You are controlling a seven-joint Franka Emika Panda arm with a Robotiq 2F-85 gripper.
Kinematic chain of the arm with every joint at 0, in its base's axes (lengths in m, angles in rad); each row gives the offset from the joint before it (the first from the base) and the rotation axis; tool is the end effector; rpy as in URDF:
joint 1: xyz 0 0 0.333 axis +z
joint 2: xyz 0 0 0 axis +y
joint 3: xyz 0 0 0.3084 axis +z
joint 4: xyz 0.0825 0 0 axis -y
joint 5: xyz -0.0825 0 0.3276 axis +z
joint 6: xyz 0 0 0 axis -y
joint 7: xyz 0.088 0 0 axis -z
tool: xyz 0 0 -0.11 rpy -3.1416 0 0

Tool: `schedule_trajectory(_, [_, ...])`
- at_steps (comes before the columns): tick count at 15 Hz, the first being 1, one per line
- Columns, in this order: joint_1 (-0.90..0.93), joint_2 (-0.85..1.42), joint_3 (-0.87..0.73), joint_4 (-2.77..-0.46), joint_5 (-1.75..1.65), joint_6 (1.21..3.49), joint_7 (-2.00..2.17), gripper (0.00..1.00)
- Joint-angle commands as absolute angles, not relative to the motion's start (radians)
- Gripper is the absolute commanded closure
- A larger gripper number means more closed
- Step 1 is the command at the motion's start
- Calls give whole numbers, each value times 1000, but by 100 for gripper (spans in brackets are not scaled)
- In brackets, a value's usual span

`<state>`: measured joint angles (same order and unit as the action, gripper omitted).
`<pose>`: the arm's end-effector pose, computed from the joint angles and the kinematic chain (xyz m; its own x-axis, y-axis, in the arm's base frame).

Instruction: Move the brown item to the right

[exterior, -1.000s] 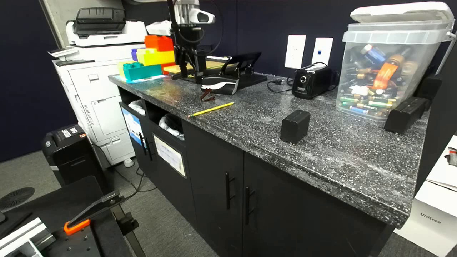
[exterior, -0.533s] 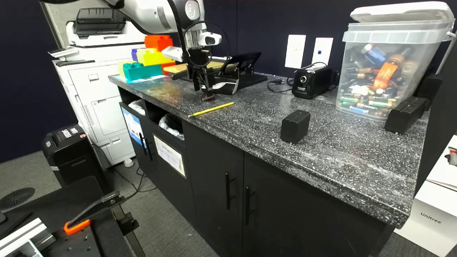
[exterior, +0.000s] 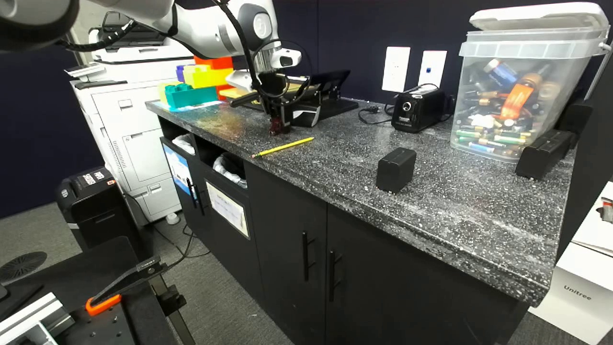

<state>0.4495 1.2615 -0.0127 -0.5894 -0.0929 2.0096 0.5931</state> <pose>0.6895 0.3218 0.2426 0.9762 -0.1118 0.1858 -0.1132 -0.9936 -0.0032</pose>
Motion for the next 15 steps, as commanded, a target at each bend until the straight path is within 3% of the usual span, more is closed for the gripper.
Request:
schedule_trajectory(1, [476,1334,-41,-443,-103,1956,622,78])
schedule_trajectory(3, [480,1337,-34,-400,-93,1923,619,93])
schedule_trajectory(10, [454,1190,-36,-419,-84,1890,614,92])
schedule_trajectory(15, [299,1127,-61,-423,-76,1858,614,92])
